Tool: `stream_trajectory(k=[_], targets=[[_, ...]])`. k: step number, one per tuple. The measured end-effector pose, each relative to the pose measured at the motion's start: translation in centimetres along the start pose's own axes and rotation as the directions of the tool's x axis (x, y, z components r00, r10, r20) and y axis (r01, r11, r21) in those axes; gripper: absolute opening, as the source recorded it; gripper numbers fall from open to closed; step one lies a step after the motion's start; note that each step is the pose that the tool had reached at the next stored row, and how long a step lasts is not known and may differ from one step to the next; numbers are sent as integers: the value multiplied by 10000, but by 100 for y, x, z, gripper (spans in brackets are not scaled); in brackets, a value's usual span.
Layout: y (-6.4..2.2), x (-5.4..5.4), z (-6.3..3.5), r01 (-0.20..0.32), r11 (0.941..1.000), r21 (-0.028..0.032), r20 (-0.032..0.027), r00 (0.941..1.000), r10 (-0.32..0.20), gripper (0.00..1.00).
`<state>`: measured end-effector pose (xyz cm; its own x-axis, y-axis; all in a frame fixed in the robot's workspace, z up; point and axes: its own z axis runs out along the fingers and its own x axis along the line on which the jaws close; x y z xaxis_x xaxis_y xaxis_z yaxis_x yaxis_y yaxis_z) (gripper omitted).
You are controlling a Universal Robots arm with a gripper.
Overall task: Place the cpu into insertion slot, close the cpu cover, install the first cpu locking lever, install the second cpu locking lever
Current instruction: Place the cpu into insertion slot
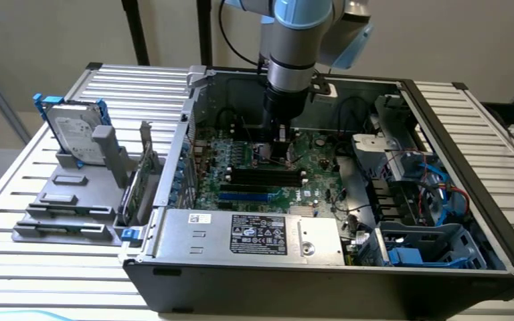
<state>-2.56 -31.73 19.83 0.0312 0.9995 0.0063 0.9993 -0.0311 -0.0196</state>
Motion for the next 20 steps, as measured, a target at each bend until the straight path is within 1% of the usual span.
stream_trajectory(k=[2,11,20], targets=[[-7,-1,0,-1,10000,-35,-2,10000,1,55],[-15,-13,1,-1,10000,-85,-3,10000,1,55],[-34,-31,3,0,9999,-108,-3,10000,0,55]])
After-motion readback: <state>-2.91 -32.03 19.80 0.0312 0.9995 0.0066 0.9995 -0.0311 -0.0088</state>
